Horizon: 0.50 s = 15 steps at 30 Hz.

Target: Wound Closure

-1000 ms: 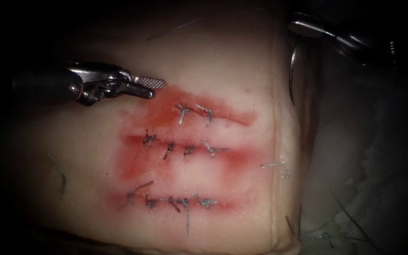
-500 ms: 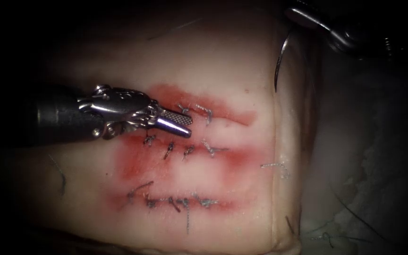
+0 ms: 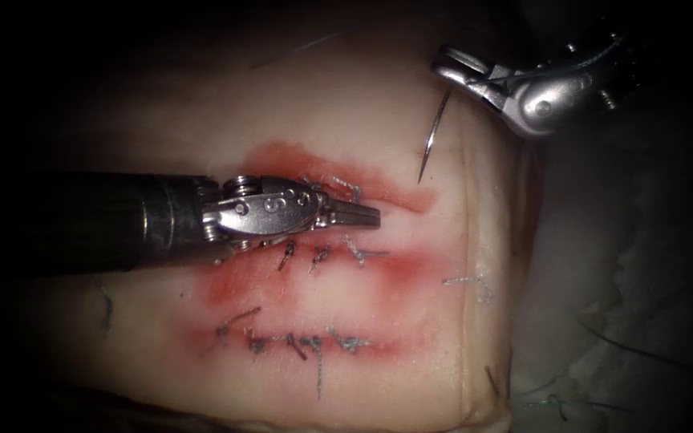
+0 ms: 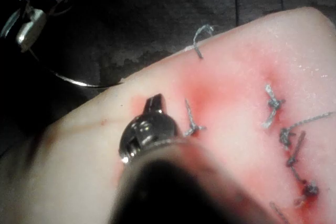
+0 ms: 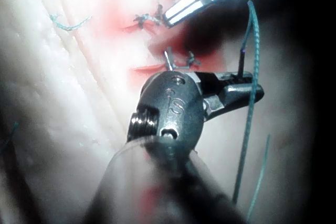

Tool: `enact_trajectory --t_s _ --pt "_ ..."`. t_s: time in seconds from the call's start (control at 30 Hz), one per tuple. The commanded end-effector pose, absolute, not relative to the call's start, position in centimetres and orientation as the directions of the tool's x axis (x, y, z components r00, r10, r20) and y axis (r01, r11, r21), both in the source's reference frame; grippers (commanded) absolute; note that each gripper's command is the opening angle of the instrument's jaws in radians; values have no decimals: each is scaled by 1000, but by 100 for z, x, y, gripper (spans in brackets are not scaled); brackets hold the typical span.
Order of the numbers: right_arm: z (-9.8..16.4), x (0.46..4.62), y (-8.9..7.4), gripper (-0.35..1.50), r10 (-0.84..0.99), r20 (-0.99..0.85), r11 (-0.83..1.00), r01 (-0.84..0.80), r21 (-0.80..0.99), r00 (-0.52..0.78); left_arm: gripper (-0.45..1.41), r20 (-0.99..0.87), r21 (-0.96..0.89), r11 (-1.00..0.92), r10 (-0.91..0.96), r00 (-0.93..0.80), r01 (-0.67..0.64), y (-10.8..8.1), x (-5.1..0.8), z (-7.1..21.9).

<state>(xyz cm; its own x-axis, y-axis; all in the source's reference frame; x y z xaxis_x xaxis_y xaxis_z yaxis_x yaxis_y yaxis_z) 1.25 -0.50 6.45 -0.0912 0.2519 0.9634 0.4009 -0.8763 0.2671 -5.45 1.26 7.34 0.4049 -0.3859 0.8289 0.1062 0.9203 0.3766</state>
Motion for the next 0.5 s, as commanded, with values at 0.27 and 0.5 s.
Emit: enact_trajectory --t_s 0.27,0.5 --pt "654 154 -58 -35 374 915 -834 377 402 -148 -45 787 422 892 -450 423 163 119 -553 770" --pt "650 150 -51 -35 410 900 -825 360 435 -148 -45 812 456 885 -458 362 95 125 -551 781"
